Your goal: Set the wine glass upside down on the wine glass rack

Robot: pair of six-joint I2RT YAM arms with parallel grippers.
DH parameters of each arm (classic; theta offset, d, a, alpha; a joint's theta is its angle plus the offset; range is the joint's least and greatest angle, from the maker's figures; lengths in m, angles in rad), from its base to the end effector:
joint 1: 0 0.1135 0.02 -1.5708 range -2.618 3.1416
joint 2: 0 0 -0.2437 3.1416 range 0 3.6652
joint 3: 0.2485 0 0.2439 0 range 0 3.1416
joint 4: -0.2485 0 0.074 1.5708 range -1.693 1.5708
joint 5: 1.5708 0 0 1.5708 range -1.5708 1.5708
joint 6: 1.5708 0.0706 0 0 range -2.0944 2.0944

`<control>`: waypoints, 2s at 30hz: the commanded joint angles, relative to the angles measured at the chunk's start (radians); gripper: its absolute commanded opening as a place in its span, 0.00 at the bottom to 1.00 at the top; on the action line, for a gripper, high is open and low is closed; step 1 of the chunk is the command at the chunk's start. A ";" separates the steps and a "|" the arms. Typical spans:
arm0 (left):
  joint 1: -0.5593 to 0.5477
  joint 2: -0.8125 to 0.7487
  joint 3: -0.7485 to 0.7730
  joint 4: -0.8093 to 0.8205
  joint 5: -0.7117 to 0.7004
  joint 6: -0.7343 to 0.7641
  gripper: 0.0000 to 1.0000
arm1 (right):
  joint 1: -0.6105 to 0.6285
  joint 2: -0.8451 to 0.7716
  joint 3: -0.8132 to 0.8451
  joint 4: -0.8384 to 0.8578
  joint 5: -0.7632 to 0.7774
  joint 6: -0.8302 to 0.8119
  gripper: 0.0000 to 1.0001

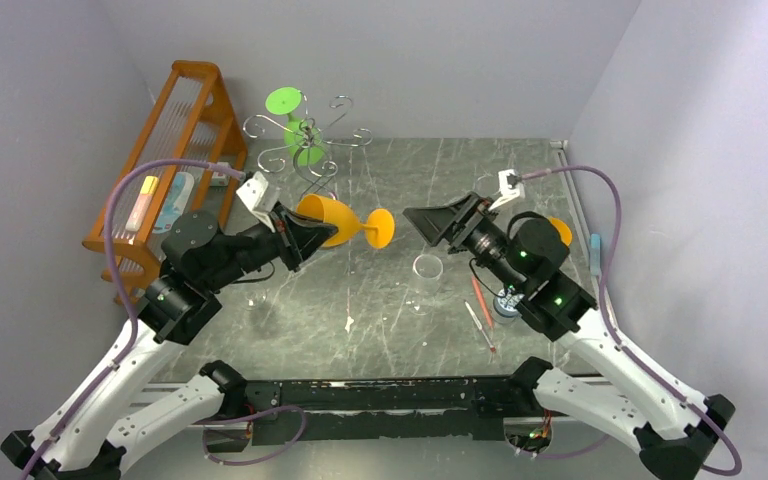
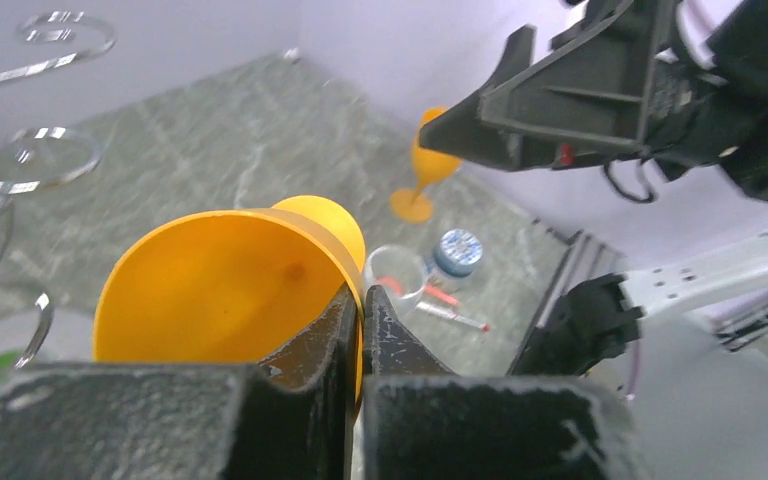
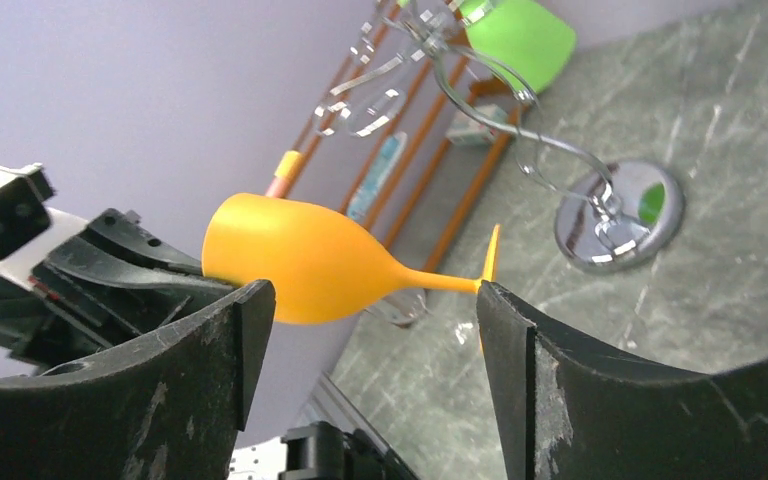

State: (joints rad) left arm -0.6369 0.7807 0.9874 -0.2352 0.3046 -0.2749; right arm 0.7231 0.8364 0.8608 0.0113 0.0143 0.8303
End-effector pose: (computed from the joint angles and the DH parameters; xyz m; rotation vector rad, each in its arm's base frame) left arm 0.1540 -0.1403 0.3882 0.5435 1.5915 -0.9409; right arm 0.1777 0.1554 0.3653 0.1017 1.6640 1.2025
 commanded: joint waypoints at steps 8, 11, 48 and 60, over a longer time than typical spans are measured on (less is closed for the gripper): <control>-0.006 0.011 -0.010 0.497 0.189 -0.255 0.05 | -0.002 -0.219 -0.125 0.191 0.104 0.001 0.87; -0.006 0.023 -0.005 0.584 0.151 -0.287 0.05 | -0.001 -0.248 -0.152 0.240 0.083 0.004 0.93; -0.205 0.406 -0.089 1.438 -0.291 -0.575 0.05 | 0.000 0.119 -0.039 0.732 0.355 0.393 0.70; -0.247 0.425 -0.115 1.471 -0.324 -0.542 0.05 | 0.000 0.168 0.003 0.732 0.335 0.410 0.36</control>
State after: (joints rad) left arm -0.8692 1.2030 0.8886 1.0748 0.0299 -0.8516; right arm 0.7231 0.9993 0.8398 0.7177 0.3286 1.2278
